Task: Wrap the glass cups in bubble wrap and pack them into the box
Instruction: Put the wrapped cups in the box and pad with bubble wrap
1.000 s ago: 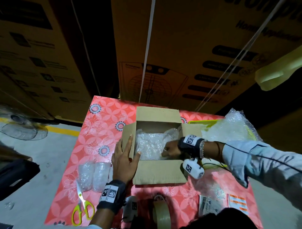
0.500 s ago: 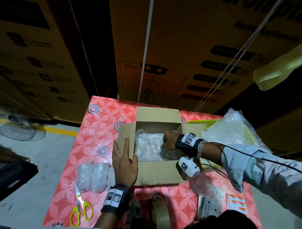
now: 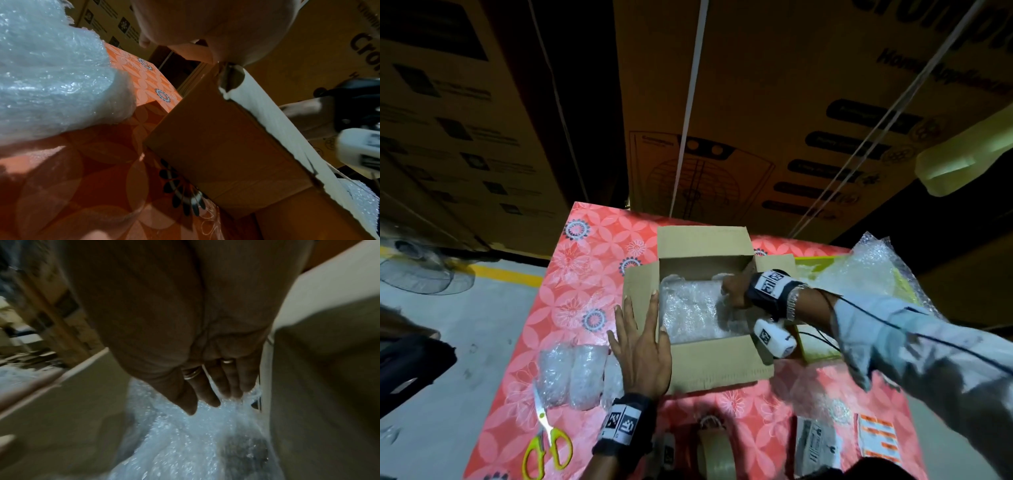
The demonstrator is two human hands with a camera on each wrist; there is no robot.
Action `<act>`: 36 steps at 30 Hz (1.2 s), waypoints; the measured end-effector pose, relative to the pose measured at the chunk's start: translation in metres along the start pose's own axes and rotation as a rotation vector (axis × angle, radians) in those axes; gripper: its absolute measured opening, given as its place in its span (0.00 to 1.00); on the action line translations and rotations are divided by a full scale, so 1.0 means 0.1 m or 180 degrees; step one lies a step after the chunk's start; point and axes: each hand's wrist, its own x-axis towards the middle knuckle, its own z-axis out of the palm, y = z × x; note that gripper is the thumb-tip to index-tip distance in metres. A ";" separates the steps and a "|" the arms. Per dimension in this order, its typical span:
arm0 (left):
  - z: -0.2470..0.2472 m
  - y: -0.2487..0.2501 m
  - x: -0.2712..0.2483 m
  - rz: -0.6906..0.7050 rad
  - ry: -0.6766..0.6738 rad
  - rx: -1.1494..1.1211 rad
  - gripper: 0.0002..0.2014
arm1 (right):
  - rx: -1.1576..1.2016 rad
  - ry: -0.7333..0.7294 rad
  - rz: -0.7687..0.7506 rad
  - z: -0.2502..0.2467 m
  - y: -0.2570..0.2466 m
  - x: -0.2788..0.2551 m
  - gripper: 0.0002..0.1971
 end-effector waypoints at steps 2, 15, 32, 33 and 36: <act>-0.01 0.02 0.01 0.0046 0.0015 -0.0088 0.36 | -0.0221 -0.0173 -0.0089 0.06 0.00 -0.21 0.05; 0.00 0.01 0.02 0.0100 0.0061 0.0081 0.38 | 0.0211 -0.0983 0.0124 0.42 -0.16 -0.08 0.30; -0.01 0.00 0.03 0.0059 -0.0045 -0.0113 0.29 | 0.1314 -0.0718 -0.0429 0.05 -0.52 0.13 0.15; -0.02 0.00 0.03 0.0060 -0.0043 -0.0135 0.29 | 0.1149 -0.0396 -0.0508 -0.03 -0.61 0.15 0.14; -0.03 0.01 0.03 0.0071 -0.0076 -0.0159 0.30 | 0.0868 0.0118 -0.0669 -0.13 -0.85 0.27 0.19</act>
